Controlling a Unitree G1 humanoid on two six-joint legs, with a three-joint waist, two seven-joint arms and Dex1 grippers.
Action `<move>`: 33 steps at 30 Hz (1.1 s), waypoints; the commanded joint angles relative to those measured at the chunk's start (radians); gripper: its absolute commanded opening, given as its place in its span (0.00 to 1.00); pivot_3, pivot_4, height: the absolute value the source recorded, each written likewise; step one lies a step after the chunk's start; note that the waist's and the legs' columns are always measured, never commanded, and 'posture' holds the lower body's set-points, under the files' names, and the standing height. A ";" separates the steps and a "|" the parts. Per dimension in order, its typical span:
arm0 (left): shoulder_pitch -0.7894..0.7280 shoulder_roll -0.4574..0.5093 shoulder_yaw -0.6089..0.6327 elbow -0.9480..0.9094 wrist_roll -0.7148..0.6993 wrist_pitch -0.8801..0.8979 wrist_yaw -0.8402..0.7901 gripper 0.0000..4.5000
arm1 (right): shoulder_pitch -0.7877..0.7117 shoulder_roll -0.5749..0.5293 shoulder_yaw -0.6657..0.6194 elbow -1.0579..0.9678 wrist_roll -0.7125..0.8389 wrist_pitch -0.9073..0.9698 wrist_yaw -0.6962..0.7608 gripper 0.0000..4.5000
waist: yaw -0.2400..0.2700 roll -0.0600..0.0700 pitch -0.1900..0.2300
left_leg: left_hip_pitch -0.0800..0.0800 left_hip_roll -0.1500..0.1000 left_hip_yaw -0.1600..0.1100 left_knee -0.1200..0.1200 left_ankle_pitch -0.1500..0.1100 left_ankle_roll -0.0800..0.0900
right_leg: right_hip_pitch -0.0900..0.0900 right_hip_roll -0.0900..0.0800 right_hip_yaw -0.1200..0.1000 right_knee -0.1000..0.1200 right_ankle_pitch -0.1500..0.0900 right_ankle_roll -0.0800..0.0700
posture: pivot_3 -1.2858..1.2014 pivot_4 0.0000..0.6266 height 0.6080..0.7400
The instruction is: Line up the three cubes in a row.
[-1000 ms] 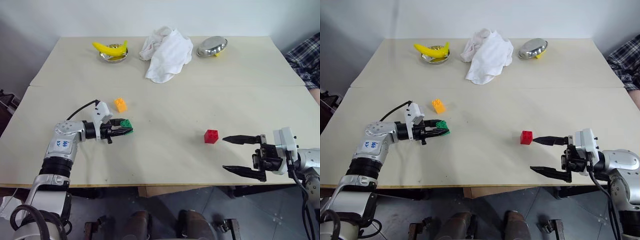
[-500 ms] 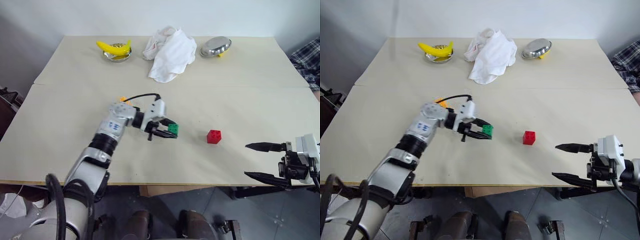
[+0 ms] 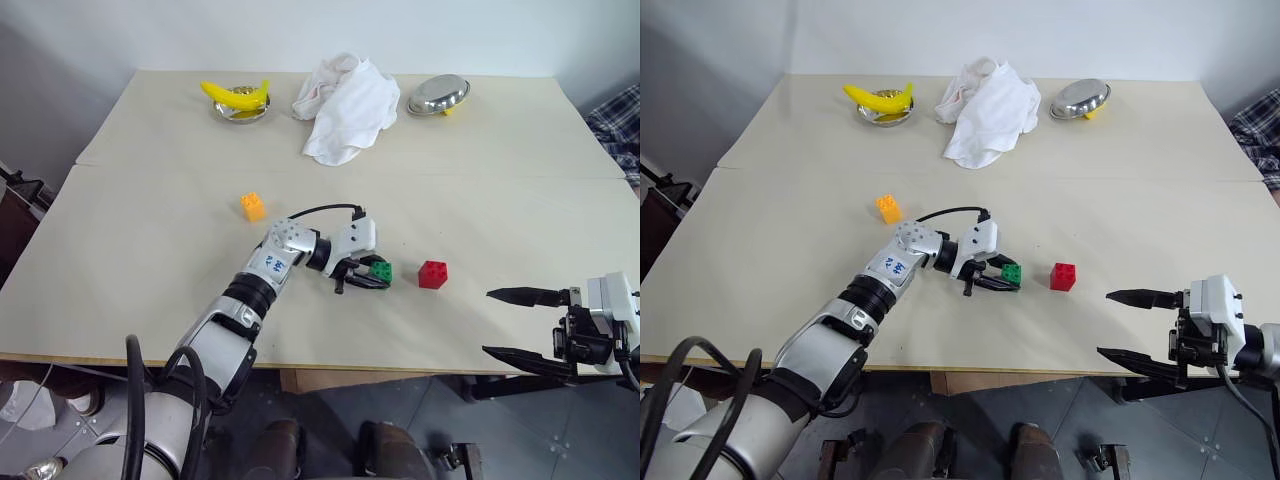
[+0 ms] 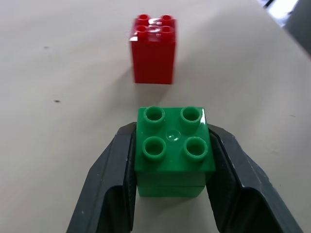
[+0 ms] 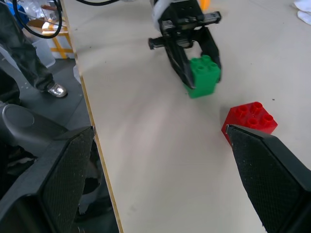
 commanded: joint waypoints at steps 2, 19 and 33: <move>-0.020 -0.012 0.007 0.031 0.021 0.009 0.029 0.34 | 0.018 0.006 -0.048 0.013 0.007 -0.027 0.012 1.00 | 0.000 0.000 0.000 | 0.000 0.000 0.000 0.001 0.000 0.000 | 0.000 0.000 0.000 0.000 0.000 0.000 | 0.52 0.24 1.00; 0.008 0.024 0.029 -0.022 0.005 0.042 -0.022 0.75 | 0.016 0.024 -0.053 0.118 -0.017 -0.081 0.001 1.00 | -0.007 0.000 0.000 | 0.000 0.001 0.000 0.001 0.000 0.000 | 0.000 0.000 0.000 0.001 0.000 0.000 | 0.52 0.24 1.00; 0.325 0.348 0.323 -0.600 -0.336 0.099 -0.214 0.99 | -0.143 0.071 0.042 0.111 0.017 -0.012 -0.046 1.00 | -0.038 0.002 -0.001 | 0.000 0.005 -0.001 0.001 -0.001 -0.002 | -0.002 -0.001 0.004 0.001 -0.001 -0.002 | 0.52 0.24 1.00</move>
